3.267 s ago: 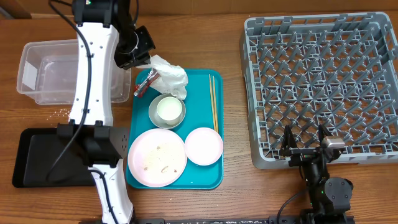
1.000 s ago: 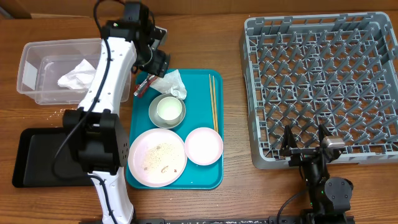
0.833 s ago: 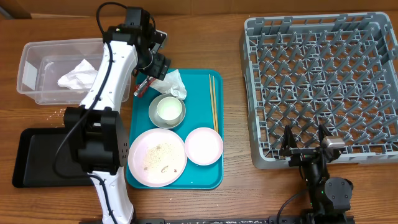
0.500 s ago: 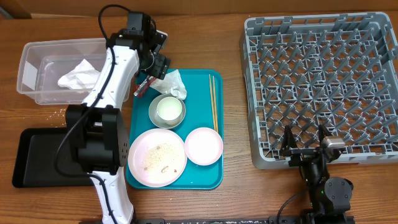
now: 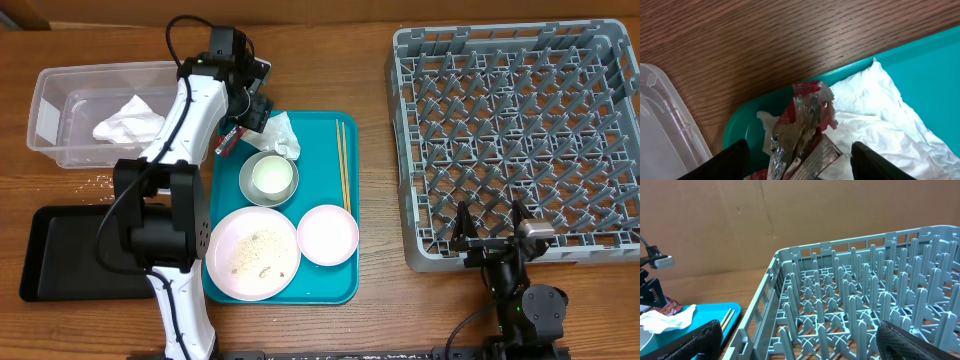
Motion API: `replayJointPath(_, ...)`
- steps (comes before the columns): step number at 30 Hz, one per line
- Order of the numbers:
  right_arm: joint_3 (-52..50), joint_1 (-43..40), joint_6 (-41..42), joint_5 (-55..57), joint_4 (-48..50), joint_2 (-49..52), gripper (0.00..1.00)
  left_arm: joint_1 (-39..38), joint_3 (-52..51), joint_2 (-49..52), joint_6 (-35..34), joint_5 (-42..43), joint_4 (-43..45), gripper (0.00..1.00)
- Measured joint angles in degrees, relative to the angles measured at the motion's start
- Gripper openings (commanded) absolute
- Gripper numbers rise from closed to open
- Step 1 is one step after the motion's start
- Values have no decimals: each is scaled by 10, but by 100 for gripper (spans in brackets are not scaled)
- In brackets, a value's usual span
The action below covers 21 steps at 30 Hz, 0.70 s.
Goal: Sort waste into correct bins and load items into the dishwasher
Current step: 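Return left gripper to the tray and grasp the red snack wrapper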
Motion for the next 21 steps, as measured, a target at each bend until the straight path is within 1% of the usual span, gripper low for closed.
replayJointPath(5,0,0,0,0,0,0,100,0,0,1,0,-2,1,61)
replayJointPath(18,0,0,0,0,0,0,100,0,0,6,-2,-2,0,59)
replayJointPath(20,0,0,0,0,0,0,100,0,0,12,-2,-2,-4,56)
replayJointPath(21,0,0,0,0,0,0,100,0,0,17,-2,-2,-7,53)
